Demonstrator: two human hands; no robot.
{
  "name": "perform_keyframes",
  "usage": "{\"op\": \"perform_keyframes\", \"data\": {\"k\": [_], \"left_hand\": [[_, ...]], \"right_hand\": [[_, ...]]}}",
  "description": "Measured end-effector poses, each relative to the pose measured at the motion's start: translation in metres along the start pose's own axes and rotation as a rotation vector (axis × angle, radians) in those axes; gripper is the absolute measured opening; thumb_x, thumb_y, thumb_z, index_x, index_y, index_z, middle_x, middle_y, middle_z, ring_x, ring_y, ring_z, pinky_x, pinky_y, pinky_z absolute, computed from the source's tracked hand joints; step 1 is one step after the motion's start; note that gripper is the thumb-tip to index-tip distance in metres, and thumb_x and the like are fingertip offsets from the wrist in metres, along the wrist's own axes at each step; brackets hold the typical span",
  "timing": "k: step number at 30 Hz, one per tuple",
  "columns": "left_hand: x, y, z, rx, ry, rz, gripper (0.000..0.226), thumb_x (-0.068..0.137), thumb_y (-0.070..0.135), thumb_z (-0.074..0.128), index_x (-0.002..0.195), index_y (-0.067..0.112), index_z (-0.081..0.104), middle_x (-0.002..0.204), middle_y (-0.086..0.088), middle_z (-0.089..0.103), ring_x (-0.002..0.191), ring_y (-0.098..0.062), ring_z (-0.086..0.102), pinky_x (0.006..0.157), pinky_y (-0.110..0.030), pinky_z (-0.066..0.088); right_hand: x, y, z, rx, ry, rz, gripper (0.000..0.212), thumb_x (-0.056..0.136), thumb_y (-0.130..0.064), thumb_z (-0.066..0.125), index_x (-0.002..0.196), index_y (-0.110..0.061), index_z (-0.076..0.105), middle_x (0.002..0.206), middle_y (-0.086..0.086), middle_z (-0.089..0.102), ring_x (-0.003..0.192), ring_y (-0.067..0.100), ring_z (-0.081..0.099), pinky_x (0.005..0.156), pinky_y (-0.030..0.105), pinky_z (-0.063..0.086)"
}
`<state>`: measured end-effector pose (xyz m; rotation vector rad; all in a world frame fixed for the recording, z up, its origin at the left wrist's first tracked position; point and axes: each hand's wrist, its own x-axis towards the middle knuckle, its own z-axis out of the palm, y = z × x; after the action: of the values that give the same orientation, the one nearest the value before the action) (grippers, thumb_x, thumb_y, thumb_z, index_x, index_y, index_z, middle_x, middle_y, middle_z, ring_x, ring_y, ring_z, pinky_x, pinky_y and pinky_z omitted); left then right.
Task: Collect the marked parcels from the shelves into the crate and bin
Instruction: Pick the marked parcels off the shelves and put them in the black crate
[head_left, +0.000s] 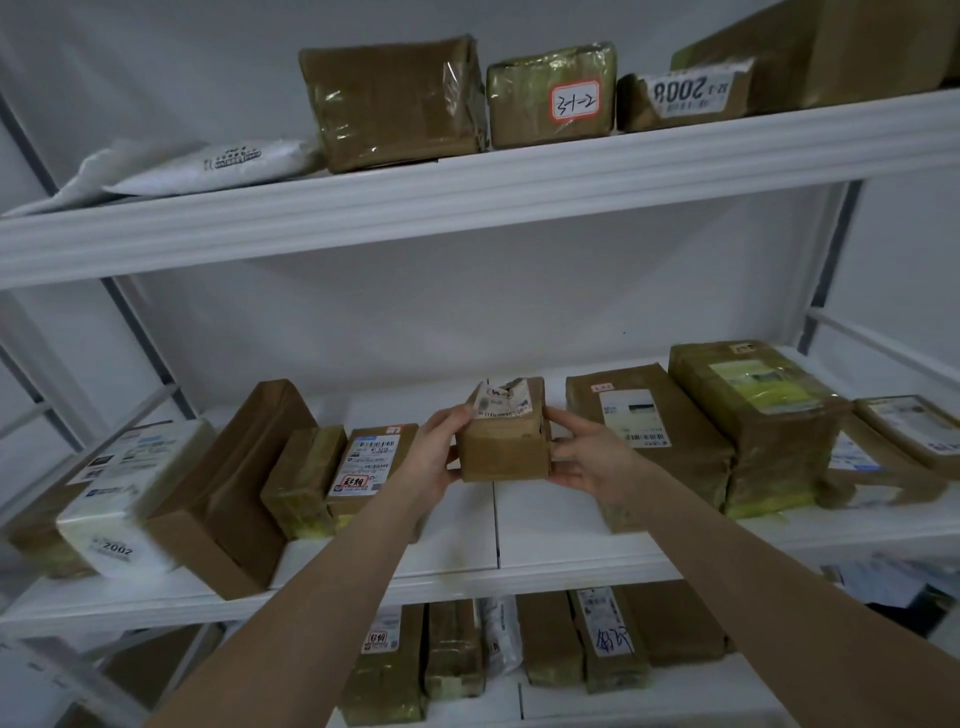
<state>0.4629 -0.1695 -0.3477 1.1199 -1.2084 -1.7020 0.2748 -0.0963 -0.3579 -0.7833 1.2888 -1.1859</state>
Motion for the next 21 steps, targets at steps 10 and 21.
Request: {"op": "perform_keyframes", "data": {"k": [10,21], "left_hand": [[0.000,-0.014,0.004,0.078,-0.008,0.066,0.032,0.086,-0.002,0.053,0.111,0.019,0.059,0.109,-0.008,0.068,0.110,-0.026,0.058,0.106,-0.053,0.037],[-0.009,-0.031,0.015,0.064,-0.077,-0.319,0.073,0.079,0.047,0.071,0.136,0.013,0.041,0.134,-0.015,0.050,0.123,-0.037,0.048,0.097,-0.056,0.043]], "right_hand": [[0.002,0.009,0.002,-0.012,0.051,0.037,0.072,0.079,-0.016,0.076,0.138,-0.041,0.044,0.128,0.004,0.059,0.106,0.032,0.059,0.097,0.048,0.048],[0.003,0.030,0.024,0.198,0.054,-0.010,0.054,0.083,-0.018,0.074,0.124,-0.043,0.048,0.127,0.009,0.059,0.113,0.035,0.058,0.094,0.050,0.051]]}}
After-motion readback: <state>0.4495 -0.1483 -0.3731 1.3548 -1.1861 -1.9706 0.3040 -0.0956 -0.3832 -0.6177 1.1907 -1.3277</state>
